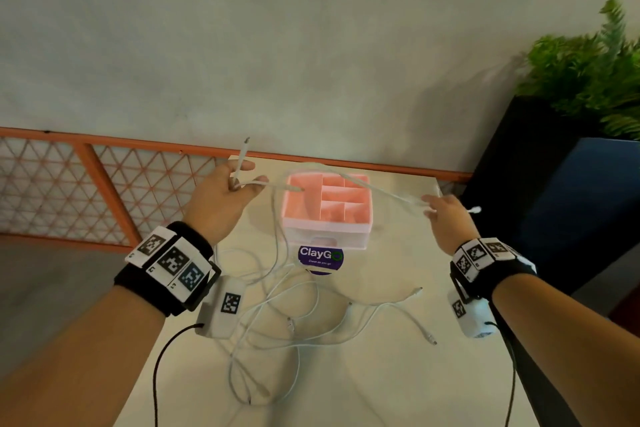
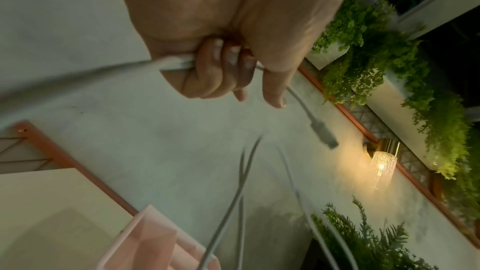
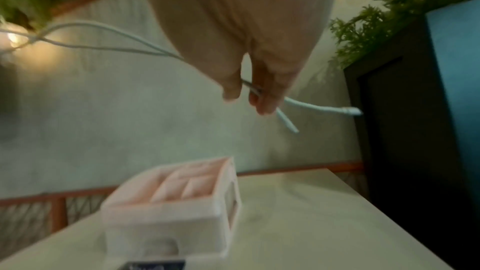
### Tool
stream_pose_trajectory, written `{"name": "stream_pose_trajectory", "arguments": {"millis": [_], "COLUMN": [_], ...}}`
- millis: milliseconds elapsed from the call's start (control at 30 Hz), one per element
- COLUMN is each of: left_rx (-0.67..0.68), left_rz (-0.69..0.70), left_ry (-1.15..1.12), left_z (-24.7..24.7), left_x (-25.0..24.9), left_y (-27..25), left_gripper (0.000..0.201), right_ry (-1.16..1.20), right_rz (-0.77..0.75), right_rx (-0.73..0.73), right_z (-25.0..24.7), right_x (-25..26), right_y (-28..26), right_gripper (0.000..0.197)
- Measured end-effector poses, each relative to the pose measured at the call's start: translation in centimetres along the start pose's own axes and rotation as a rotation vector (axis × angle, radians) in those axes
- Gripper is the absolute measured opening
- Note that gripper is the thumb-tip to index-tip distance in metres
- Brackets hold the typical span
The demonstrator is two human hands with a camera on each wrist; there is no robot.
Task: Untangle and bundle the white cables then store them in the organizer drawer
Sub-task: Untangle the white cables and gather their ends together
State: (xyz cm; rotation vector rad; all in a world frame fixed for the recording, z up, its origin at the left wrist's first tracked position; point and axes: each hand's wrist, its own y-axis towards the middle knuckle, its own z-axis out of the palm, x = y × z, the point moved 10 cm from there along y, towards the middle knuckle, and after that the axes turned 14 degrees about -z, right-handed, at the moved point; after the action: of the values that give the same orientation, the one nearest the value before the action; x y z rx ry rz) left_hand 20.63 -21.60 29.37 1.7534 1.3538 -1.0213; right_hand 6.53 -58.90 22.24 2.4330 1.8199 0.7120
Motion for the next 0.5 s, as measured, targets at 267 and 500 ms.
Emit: {"name": "stream_pose_trajectory", "arguments": {"millis": [267, 500], "left_rx": [0.090, 0.188], "left_rz": [-0.134, -0.154], "left_ry": [-0.297, -0.378], "left_z": [0.5, 1.1], "left_x": [2.7, 3.1], "left_y": [0.4, -0.3], "left_gripper": [0.036, 0.043], "right_ry": [-0.068, -0.149], "right_rz": [0.041, 0.118], "right_rx": [0.712, 0.767], "right_z": [14.3, 19.4], "right_x": [-1.8, -4.2], "right_y": [-9.1, -12.8], "right_gripper": [0.048, 0.060]}}
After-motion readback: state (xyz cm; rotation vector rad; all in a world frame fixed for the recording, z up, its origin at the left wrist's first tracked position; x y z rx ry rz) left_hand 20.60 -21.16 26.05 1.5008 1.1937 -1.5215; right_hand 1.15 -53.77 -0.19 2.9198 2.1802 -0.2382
